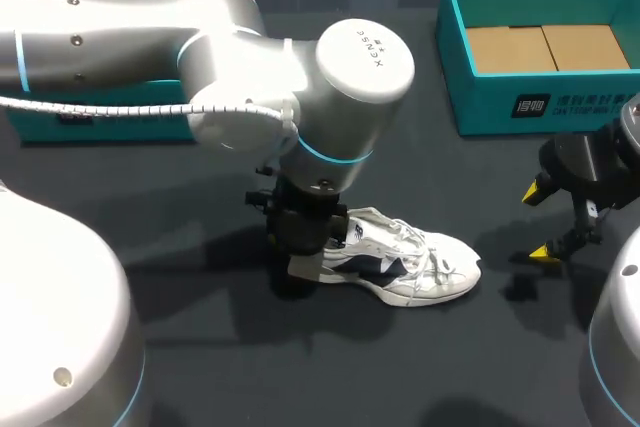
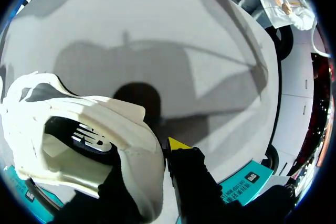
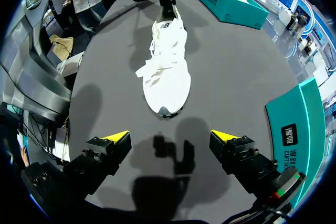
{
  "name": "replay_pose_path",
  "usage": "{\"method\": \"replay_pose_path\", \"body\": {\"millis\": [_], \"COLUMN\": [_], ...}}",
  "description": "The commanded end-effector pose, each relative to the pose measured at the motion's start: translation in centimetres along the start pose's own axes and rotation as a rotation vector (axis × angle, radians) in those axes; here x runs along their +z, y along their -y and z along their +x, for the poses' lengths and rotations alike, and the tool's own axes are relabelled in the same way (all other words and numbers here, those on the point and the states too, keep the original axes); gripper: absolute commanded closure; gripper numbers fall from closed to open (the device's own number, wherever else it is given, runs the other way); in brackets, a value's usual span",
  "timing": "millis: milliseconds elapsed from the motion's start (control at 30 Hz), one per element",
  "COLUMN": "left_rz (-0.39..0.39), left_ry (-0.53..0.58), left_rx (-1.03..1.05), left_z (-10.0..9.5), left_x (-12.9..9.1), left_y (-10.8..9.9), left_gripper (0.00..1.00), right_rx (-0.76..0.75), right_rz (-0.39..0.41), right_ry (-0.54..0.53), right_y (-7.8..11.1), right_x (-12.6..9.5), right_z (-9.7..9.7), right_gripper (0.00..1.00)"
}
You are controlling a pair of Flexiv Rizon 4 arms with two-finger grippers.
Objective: Take the shoe out of the shoebox, open the shoe tongue, remove and reinsert the insole, then place the shoe into the shoebox
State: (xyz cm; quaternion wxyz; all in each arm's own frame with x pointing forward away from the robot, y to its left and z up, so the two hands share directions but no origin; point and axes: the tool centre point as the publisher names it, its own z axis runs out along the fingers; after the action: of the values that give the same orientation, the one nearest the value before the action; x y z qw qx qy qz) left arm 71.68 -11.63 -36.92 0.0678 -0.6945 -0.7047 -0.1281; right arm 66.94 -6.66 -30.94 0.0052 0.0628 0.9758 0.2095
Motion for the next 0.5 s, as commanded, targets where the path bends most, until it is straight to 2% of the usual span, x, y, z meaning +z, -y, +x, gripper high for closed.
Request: {"method": "replay_pose_path", "body": {"millis": [33, 367, 400, 433, 467, 500], "left_rz": [0.004, 0.013, 0.013, 0.013, 0.015, 0.013], "left_ry": [-0.005, -0.021, -0.021, -0.019, -0.014, -0.010], "left_rx": [0.000, 0.003, 0.003, 0.002, 0.002, 0.002], "left_z": [-0.1, 0.2, 0.2, 0.2, 0.2, 0.3], "left_x": [0.4, 1.4, 1.4, 1.4, 1.4, 1.3], "left_y": [0.1, 0.3, 0.3, 0.3, 0.2, 0.2], "left_gripper": [1.00, 1.00, 0.96, 0.72, 0.56, 0.35], "right_rx": [0.000, 0.000, 0.000, 0.000, 0.000, 0.000], "right_rz": [0.001, 0.001, 0.001, 0.001, 0.001, 0.001], "right_ry": [0.002, 0.002, 0.002, 0.002, 0.002, 0.002], "right_y": [0.0, 0.0, 0.0, 0.0, 0.0, 0.0], "right_x": [0.0, 0.0, 0.0, 0.0, 0.0, 0.0], "right_z": [0.2, 0.2, 0.2, 0.2, 0.2, 0.2], "right_gripper": [0.00, 0.00, 0.00, 0.00, 0.00, 0.00]}}
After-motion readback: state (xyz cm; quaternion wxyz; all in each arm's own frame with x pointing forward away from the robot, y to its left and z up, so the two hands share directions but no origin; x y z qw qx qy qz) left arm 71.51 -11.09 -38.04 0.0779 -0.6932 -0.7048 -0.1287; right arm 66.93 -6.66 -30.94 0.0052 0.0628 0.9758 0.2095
